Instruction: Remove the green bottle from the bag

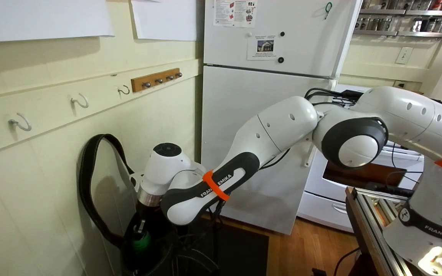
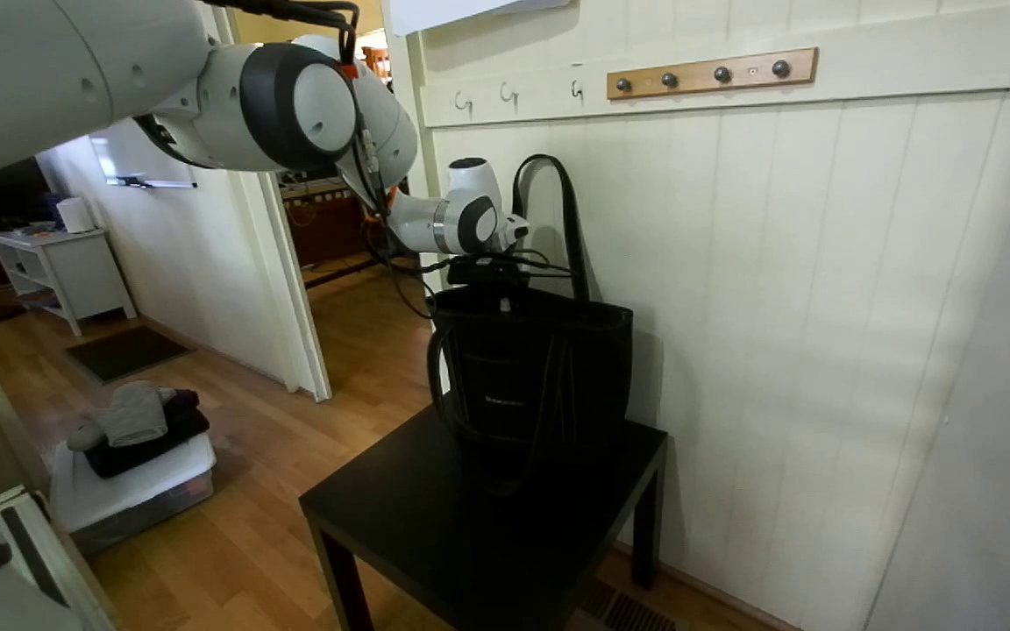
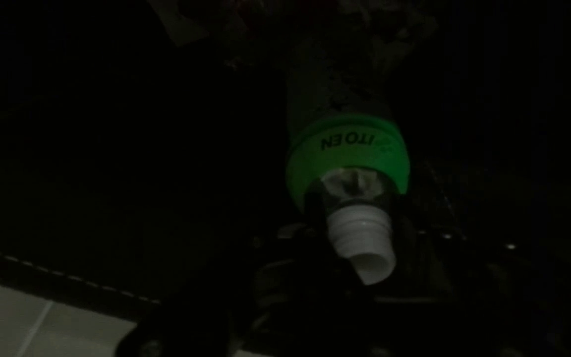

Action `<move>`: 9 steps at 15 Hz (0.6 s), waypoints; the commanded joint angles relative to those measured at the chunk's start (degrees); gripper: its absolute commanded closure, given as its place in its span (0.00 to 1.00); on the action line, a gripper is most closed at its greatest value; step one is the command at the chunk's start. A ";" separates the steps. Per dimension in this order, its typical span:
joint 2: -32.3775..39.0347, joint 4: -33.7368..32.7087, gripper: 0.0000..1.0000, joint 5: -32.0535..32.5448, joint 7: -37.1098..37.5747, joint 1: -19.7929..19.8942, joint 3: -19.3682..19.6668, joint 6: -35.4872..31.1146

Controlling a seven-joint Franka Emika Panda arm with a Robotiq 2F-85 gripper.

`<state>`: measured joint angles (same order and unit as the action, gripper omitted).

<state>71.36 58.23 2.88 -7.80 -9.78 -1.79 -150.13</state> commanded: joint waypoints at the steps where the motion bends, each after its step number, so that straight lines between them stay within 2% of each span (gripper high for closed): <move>1: 1.19 -2.29 0.88 1.74 1.61 -0.78 1.06 2.39; 8: 0.76 -1.77 0.88 1.74 0.46 -0.08 0.08 2.80; 9: 0.93 -2.00 0.63 1.62 0.42 0.02 -0.06 3.06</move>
<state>71.36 58.18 3.59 -7.81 -9.82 -1.69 -149.82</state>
